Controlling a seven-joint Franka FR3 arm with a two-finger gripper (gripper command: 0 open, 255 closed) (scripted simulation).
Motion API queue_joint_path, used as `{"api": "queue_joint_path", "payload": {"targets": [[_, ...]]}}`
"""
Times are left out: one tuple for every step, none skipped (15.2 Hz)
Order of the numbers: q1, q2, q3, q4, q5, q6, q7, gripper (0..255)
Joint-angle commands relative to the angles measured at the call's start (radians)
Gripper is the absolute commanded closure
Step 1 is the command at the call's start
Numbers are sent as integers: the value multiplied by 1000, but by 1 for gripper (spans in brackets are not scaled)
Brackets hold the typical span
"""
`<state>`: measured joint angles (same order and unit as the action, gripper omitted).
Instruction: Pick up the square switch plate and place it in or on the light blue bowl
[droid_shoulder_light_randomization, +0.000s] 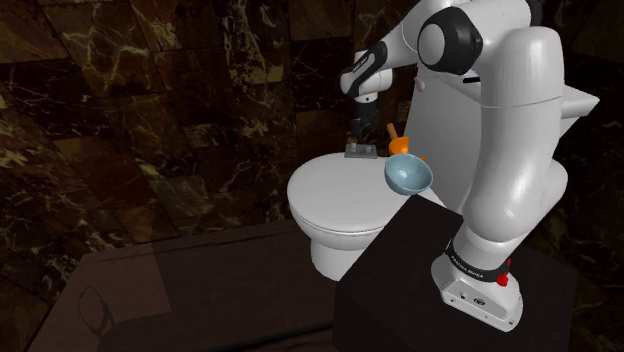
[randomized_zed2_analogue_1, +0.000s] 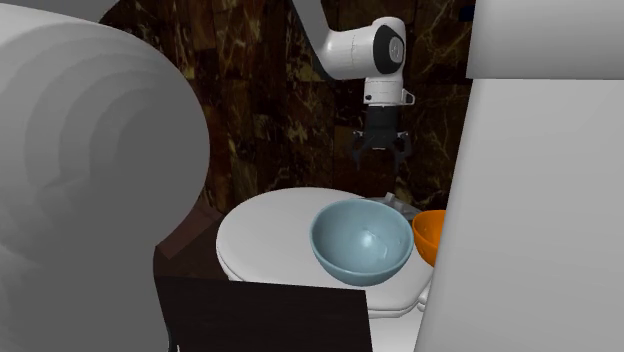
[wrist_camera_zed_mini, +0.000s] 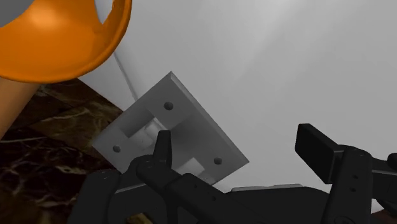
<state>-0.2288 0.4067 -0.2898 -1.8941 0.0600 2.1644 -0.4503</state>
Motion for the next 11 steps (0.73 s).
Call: {"api": "queue_joint_path", "payload": {"targets": [[-27,72,-2,67,18,-1,-18,0],[-40,111,-1,104,28,-4,-24,0],[-53,149,1,144,36,-8,-29,0],[-67,188,2,185,44,-13,-34,0],[-81,228,4,228,52,-20,-38,0],[-95,268,5,272,59,-27,-41,0],[-103,289,7,296,62,-32,-42,0],[-104,295,8,292,64,-22,-43,0],[-105,302,9,289,66,-11,-44,0],[-106,308,11,285,67,-1,-45,0],[-107,315,12,282,69,9,-46,0]]}}
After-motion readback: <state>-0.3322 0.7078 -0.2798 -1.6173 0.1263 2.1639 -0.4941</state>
